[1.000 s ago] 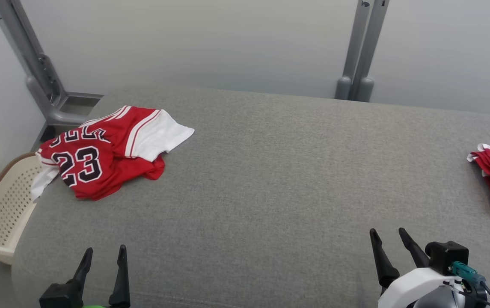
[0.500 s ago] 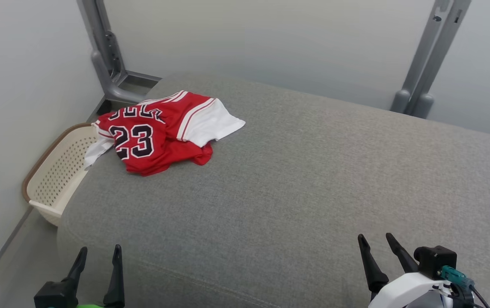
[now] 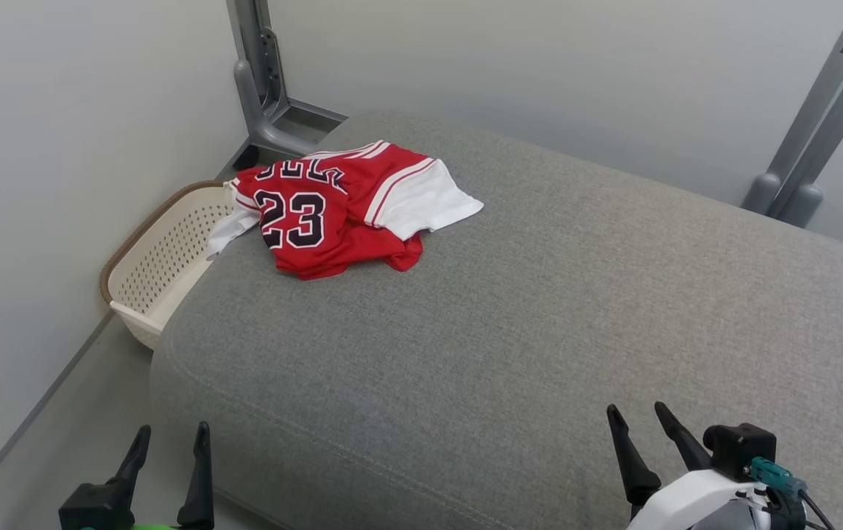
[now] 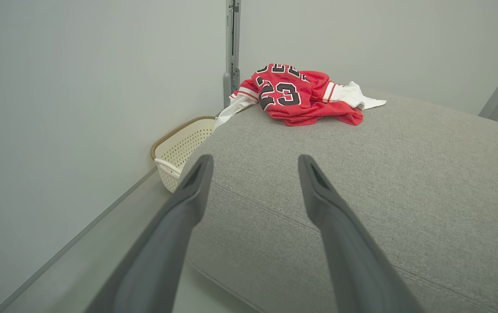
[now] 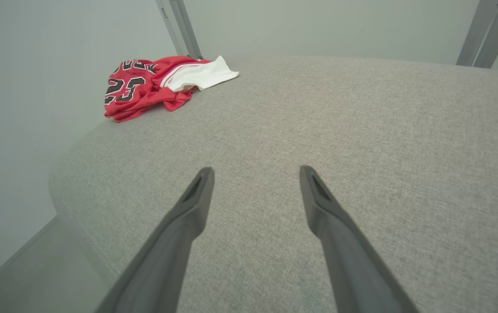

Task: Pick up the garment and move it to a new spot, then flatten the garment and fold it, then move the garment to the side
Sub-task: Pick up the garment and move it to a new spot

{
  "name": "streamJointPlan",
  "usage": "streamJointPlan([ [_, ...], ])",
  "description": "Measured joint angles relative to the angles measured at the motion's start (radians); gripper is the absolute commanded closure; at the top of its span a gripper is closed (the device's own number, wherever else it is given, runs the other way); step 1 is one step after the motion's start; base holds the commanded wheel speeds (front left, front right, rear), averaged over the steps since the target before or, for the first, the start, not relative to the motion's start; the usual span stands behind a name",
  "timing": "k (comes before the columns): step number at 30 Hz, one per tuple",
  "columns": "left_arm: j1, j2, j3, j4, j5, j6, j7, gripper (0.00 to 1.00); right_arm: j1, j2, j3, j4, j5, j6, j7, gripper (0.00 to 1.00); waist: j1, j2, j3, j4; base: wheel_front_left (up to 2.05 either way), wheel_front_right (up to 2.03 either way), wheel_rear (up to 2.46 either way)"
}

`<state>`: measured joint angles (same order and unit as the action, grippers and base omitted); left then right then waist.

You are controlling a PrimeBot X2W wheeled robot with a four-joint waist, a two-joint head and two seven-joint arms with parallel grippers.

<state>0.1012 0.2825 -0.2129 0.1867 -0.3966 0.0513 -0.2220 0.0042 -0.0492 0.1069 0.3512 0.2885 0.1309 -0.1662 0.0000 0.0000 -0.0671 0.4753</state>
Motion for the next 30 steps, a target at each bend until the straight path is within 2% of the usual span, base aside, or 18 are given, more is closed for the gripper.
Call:
streamJointPlan([
  [8, -0.035, 0.004, 0.001, 0.035, -0.036, -0.016, 0.045, 0.0, -0.001, 0.0, 0.008, -0.007, -0.008, 0.0, 0.003, 0.0, 0.0, 0.0, 0.008, -0.001, 0.0, 0.0, 0.0],
  [12, -0.183, 0.012, -0.014, 0.113, -0.043, -0.033, 0.142, 0.0, -0.011, 0.0, 0.005, -0.043, -0.04, 0.0, 0.025, 0.0, 0.0, 0.0, 0.029, -0.013, 0.0, 0.0, 0.0],
  [17, -0.396, 0.008, -0.043, 0.247, -0.058, -0.086, 0.249, 0.0, -0.038, 0.0, 0.007, -0.122, -0.099, 0.0, 0.078, 0.0, 0.0, 0.0, 0.073, -0.045, 0.0, 0.0, 0.0],
  [22, -0.595, 0.001, -0.04, 0.395, -0.082, -0.099, 0.332, 0.0, -0.06, -0.004, 0.019, -0.223, -0.161, 0.0, 0.151, 0.0, 0.0001, 0.0, 0.14, -0.091, 0.0, 0.0, 0.0],
  [30, -0.837, 0.02, -0.047, 0.573, -0.097, -0.137, 0.421, 0.0, -0.065, -0.081, 0.044, -0.385, -0.179, 0.0, 0.257, 0.0, 0.0001, 0.0, 0.267, -0.176, 0.0, 0.0, 0.0],
])
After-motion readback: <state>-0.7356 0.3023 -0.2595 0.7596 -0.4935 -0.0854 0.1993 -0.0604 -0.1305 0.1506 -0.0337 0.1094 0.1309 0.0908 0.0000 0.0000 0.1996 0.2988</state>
